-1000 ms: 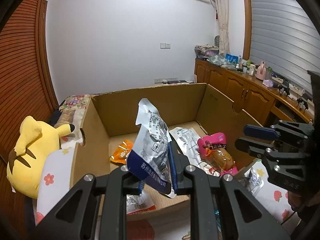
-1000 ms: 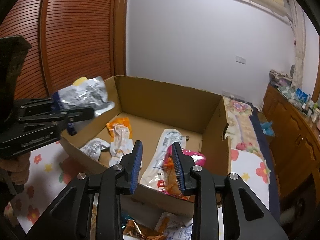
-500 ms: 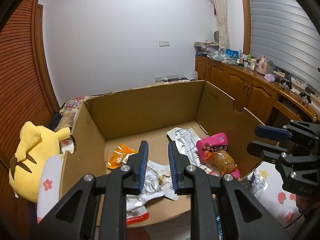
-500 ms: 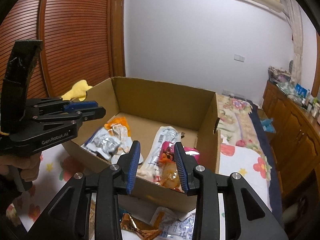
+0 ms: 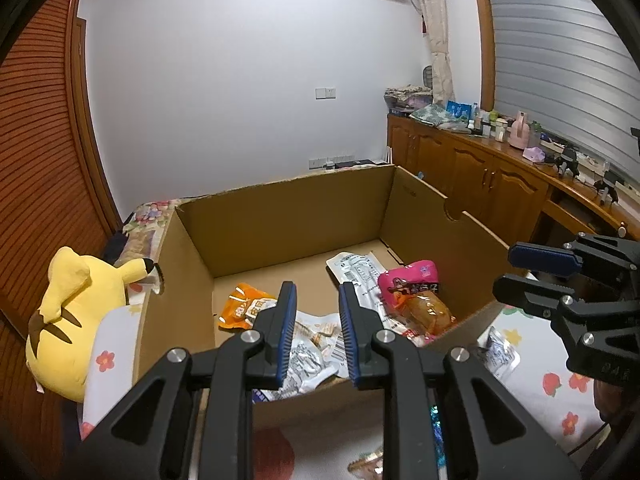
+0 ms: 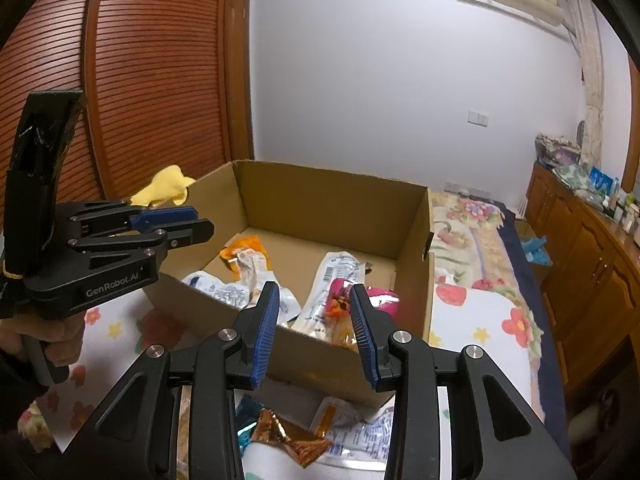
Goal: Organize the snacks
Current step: 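Open the right gripper to drop the wafer bar while the left drops the silver pouch, then move both open grippers back to the snacks on the table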
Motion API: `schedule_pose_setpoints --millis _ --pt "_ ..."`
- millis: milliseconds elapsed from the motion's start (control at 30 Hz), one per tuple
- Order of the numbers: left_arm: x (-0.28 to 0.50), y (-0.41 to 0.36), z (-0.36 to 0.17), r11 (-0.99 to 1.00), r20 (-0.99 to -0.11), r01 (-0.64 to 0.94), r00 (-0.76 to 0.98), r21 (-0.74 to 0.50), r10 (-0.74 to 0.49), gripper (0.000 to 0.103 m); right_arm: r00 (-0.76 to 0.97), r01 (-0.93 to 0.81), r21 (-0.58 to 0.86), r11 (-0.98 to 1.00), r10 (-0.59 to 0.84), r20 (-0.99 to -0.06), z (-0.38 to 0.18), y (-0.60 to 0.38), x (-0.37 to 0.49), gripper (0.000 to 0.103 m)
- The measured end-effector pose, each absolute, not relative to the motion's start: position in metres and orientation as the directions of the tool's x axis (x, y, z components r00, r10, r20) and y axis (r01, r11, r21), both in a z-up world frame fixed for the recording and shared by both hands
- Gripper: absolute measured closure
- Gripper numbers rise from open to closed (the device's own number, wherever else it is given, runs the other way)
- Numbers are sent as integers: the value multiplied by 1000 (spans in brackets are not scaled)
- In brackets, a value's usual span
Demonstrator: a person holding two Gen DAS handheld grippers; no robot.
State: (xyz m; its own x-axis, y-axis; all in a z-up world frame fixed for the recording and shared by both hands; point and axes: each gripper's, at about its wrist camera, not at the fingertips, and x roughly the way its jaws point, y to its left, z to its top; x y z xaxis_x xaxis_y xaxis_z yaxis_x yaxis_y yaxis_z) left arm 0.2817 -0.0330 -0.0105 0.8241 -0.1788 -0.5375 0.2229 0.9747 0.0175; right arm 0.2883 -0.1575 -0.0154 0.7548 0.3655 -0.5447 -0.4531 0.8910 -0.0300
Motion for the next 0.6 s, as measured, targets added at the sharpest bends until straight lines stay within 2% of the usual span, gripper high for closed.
schedule_pose_setpoints --millis 333,600 --pt "237 -36 -4 972 -522 233 831 17 -190 79 772 -435 -34 900 354 -527 -5 -166 253 64" --pt "206 -40 -28 969 -558 248 803 -8 -210 73 771 -408 -28 913 327 -546 -15 -178 230 57"
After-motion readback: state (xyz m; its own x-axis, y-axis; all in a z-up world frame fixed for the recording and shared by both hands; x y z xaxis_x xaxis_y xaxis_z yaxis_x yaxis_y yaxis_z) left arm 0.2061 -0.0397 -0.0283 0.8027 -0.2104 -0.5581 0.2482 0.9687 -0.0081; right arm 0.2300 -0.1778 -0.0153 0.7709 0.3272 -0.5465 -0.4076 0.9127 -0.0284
